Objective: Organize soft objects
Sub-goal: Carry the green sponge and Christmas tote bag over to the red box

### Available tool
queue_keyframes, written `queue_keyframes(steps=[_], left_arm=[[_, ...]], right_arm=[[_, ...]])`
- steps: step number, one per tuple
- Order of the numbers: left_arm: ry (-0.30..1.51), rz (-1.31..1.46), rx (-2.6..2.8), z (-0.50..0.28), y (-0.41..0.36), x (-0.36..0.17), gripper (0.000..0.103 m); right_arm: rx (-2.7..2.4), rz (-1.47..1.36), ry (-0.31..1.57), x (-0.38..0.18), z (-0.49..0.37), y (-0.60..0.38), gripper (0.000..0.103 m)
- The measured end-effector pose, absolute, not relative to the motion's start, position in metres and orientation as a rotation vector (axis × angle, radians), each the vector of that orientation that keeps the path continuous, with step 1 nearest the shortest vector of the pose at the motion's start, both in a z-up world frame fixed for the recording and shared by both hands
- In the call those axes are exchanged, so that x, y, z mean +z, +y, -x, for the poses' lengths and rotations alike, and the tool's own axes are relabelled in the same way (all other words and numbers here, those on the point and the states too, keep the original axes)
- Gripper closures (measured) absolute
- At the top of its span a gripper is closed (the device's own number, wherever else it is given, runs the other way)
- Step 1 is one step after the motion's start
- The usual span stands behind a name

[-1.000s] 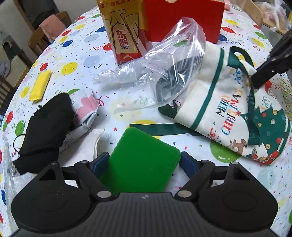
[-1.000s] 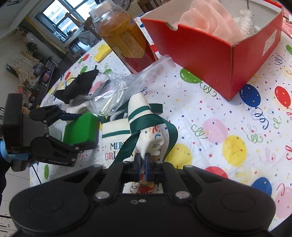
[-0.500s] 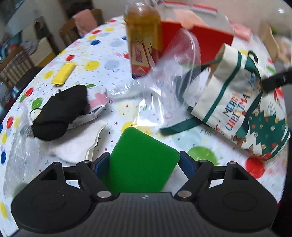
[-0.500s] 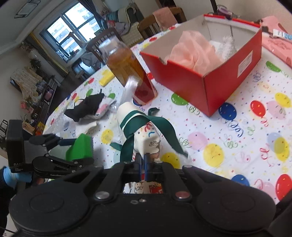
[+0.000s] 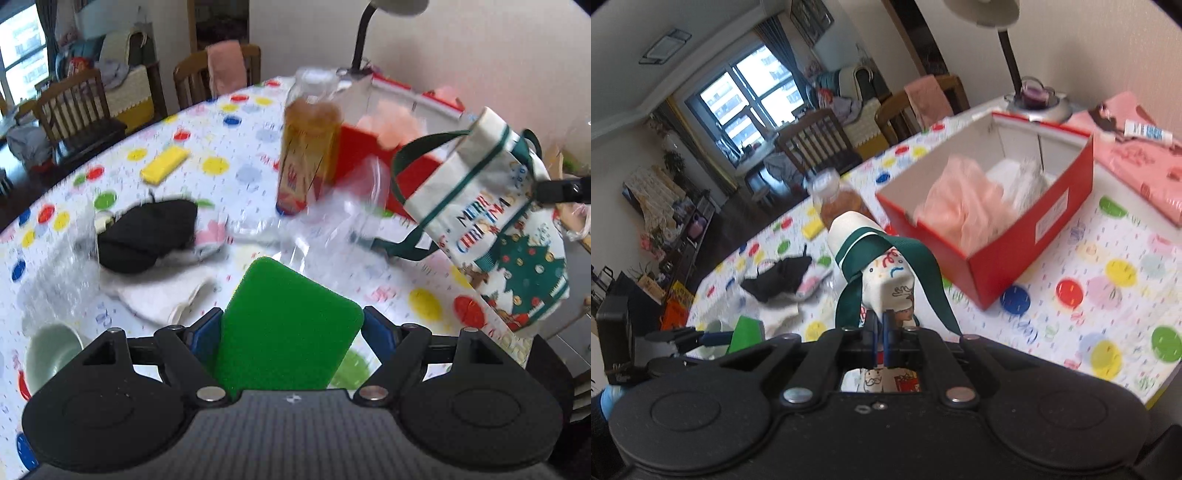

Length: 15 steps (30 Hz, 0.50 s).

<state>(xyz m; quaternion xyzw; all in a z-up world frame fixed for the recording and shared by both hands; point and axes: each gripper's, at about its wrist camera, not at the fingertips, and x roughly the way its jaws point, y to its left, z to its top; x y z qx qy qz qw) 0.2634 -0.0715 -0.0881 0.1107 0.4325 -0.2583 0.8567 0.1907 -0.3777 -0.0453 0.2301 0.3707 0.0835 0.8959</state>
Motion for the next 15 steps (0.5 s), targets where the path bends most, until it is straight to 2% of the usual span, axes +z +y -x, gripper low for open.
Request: queue_keyframes(steps=[15], left_arm=[[0.760, -0.185, -0.610, -0.274, -0.148, -0.004, 0.023]], right_arm=[[0.161, -0.454, 0.611, 0.016, -0.243, -0.440, 0.101]])
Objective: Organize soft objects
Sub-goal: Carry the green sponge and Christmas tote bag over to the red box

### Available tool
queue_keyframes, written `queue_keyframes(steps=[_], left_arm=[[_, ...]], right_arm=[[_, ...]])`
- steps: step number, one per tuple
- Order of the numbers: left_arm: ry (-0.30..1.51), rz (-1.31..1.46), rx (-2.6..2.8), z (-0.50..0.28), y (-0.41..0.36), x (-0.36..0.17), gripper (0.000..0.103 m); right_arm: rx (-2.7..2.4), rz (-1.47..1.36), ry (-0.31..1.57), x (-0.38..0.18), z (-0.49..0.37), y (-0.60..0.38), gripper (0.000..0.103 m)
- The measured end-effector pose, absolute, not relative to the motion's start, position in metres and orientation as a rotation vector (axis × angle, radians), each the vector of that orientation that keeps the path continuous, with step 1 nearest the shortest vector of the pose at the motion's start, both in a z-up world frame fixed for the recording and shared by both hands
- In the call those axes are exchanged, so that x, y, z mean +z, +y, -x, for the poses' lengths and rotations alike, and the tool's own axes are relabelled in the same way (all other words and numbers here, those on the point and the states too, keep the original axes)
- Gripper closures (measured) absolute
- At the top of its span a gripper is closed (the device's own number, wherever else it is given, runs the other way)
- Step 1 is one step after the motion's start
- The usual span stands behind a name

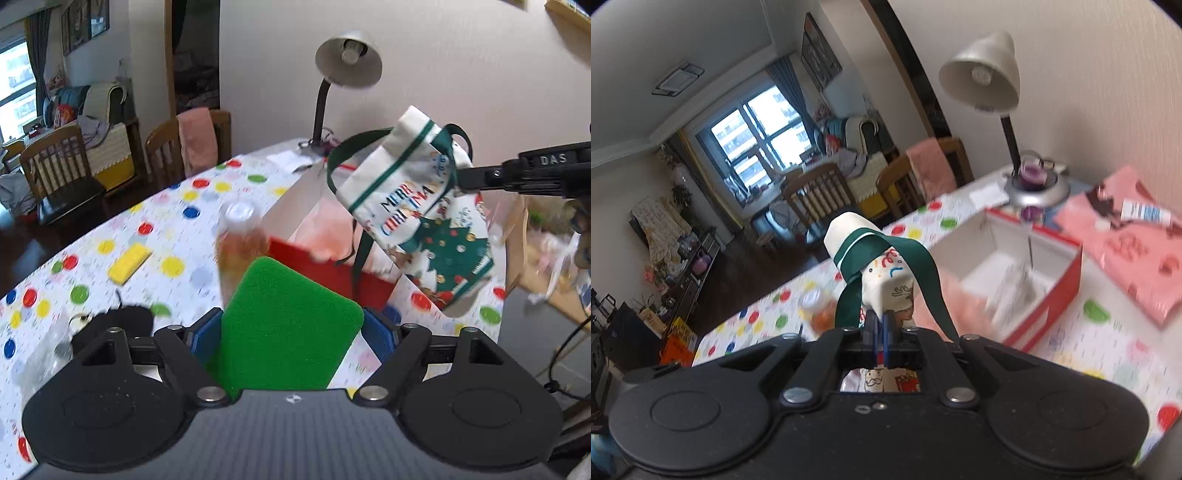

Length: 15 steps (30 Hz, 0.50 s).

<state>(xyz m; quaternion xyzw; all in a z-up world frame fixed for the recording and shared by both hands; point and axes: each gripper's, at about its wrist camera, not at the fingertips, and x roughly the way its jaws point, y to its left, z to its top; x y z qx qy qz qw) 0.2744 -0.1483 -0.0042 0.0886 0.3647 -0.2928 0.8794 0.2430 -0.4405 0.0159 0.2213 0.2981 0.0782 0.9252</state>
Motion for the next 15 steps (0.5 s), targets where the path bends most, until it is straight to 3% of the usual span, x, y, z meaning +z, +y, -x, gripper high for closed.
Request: queue_keyframes(steps=[15], left_arm=[[0.732, -0.182, -0.584, -0.342, -0.244, 0.023, 0.023]], right_arm=[[0.122, -0.431, 0.560, 0.027, -0.315, -0.515, 0.101]])
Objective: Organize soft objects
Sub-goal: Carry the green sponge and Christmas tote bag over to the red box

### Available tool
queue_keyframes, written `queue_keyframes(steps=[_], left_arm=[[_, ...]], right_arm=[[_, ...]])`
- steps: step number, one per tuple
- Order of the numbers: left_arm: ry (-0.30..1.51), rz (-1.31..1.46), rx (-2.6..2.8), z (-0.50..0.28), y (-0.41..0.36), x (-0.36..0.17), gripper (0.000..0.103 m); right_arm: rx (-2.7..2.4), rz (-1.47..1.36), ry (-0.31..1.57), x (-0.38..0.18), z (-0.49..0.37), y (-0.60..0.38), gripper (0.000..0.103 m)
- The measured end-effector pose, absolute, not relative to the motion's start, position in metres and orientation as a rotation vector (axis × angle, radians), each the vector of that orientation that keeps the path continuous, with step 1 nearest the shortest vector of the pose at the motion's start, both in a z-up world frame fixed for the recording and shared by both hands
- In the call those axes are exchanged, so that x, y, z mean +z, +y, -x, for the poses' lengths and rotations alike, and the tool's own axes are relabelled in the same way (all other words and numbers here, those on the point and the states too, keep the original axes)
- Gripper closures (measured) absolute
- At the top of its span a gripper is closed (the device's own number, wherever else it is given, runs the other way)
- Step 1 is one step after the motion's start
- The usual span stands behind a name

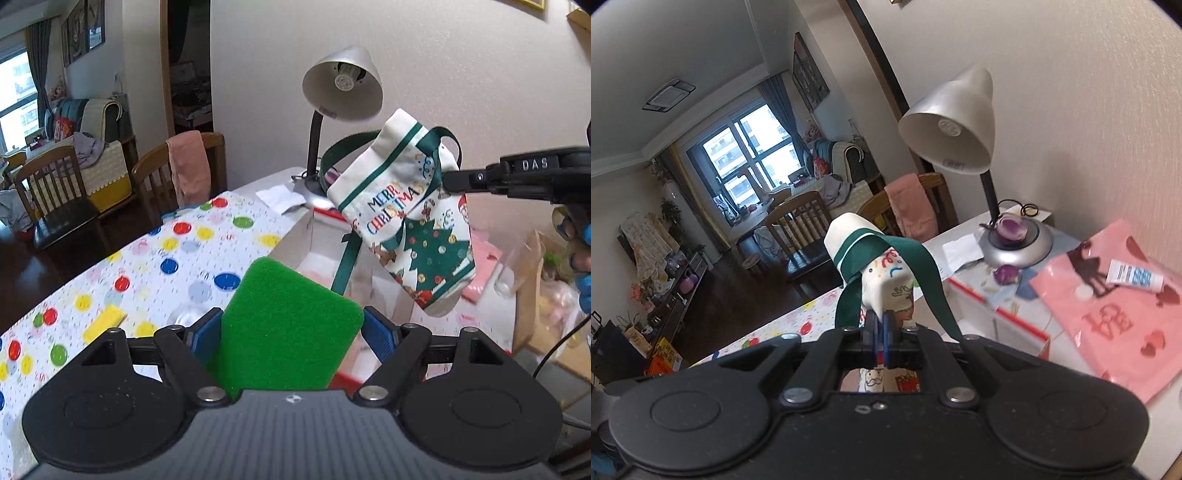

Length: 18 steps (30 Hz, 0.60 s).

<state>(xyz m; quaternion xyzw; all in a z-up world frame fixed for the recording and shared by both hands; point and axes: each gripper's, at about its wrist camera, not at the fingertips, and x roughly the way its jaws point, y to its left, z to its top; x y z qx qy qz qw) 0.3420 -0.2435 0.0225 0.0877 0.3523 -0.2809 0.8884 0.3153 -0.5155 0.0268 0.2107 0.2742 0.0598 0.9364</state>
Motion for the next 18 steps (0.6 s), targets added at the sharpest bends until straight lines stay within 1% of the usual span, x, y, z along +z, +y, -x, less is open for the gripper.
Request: queue_keyframes(steps=[5, 9, 18], left_arm=[[0.745, -0.186, -0.578, -0.366, -0.278, 0.020, 0.023], [0.779, -0.226, -0.573, -0.382, -0.308, 0.004, 0.023], [0.910, -0.228, -0.542, -0.419, -0.351, -0.043, 0.023]], right_arm=[[0.120, -0.416, 0.578, 0.019, -0.338, -0.531, 0.101], [0.114, -0.416, 0.606, 0.005, -0.356, -0.540, 0.101], [0.106, -0.378, 0.765, -0.048, -0.396, -0.541, 0.101]])
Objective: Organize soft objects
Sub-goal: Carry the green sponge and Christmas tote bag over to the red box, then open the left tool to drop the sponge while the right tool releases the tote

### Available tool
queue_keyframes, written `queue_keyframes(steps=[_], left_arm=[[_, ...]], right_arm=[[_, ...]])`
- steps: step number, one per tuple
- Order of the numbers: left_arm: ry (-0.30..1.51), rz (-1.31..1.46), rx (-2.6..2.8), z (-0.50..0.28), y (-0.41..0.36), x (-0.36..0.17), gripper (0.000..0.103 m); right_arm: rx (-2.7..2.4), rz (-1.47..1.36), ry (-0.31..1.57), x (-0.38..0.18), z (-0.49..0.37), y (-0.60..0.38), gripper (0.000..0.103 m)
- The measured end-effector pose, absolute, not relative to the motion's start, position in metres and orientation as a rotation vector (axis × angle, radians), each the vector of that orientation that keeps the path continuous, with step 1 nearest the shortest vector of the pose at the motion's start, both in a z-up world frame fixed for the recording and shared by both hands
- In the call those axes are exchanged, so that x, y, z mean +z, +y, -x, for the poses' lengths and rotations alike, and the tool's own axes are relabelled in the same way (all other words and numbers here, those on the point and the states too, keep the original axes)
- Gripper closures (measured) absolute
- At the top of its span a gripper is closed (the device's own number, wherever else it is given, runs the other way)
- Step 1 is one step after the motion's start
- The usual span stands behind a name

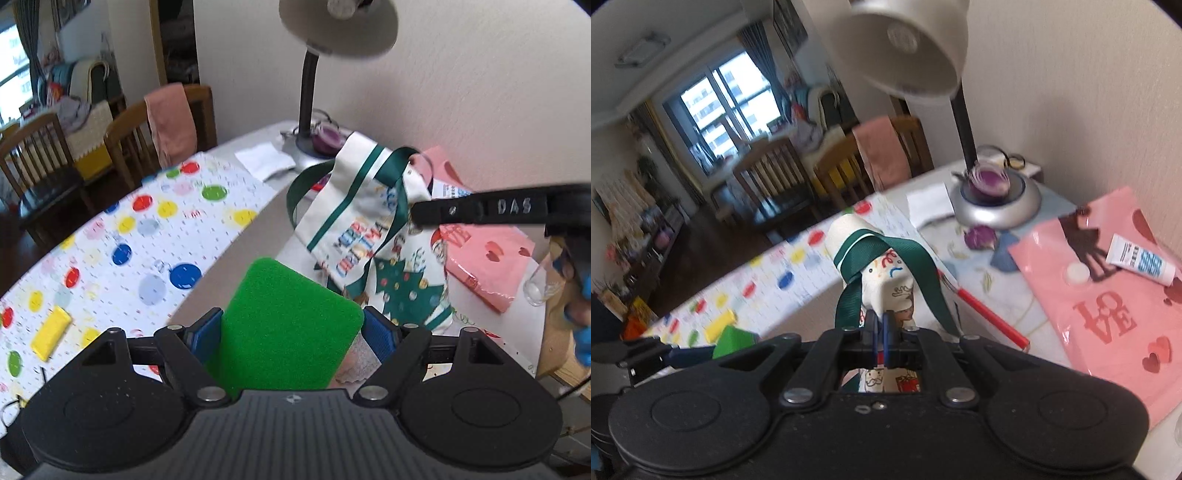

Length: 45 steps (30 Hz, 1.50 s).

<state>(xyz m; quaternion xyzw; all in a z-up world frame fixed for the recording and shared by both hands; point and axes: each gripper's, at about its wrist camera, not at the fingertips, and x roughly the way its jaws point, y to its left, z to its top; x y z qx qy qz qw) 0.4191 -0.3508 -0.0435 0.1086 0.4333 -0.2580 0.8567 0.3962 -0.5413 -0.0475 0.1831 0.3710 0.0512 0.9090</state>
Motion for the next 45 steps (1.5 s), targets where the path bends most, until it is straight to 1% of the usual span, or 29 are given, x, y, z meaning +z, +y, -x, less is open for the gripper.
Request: queue_keyframes(steps=[15, 18, 19, 20, 21, 23, 25, 27, 29, 34, 37, 42, 44, 45], left_arm=[[1.007, -0.292, -0.525, -0.447, -0.389, -0.098, 0.022], [1.031, -0.297, -0.523, -0.450, -0.390, -0.107, 0.022], [1.037, -0.299, -0.521, -0.451, -0.391, -0.110, 0.022], [1.042, -0.302, -0.522, -0.451, -0.392, -0.112, 0.022], [1.046, -0.308, -0.521, -0.451, -0.393, -0.114, 0.022], [1.048, -0.323, -0.516, -0.451, -0.394, -0.118, 0.022], [1.040, -0.344, -0.513, -0.451, -0.395, -0.121, 0.021], [1.031, -0.350, -0.512, -0.450, -0.396, -0.122, 0.021], [1.028, -0.340, -0.513, -0.450, -0.395, -0.122, 0.020], [1.008, -0.298, -0.526, -0.447, -0.390, -0.117, 0.020], [0.990, -0.275, -0.521, -0.444, -0.385, -0.111, 0.020], [0.973, -0.217, -0.527, -0.438, -0.375, -0.103, 0.019], [0.972, -0.194, -0.520, -0.437, -0.371, -0.100, 0.019], [0.970, -0.181, -0.520, -0.436, -0.369, -0.098, 0.019]], right_arm=[[0.098, -0.368, 0.857, -0.103, -0.445, -0.542, 0.101], [0.086, -0.363, 0.890, -0.114, -0.448, -0.543, 0.099], [0.081, -0.366, 0.898, -0.117, -0.448, -0.544, 0.097], [0.077, -0.367, 0.900, -0.119, -0.447, -0.545, 0.094], [0.078, -0.366, 0.903, -0.120, -0.447, -0.545, 0.093], [0.093, -0.370, 0.919, -0.122, -0.447, -0.547, 0.086], [0.089, -0.357, 0.922, -0.121, -0.445, -0.547, 0.084], [0.106, -0.342, 0.934, -0.120, -0.444, -0.546, 0.079], [0.132, -0.345, 0.942, -0.119, -0.442, -0.545, 0.068], [0.173, -0.314, 0.931, -0.110, -0.435, -0.541, 0.061], [0.189, -0.315, 0.925, -0.105, -0.430, -0.542, 0.060], [0.215, -0.303, 0.906, -0.096, -0.421, -0.540, 0.054], [0.227, -0.296, 0.897, -0.092, -0.416, -0.539, 0.048], [0.233, -0.293, 0.892, -0.089, -0.414, -0.539, 0.047]])
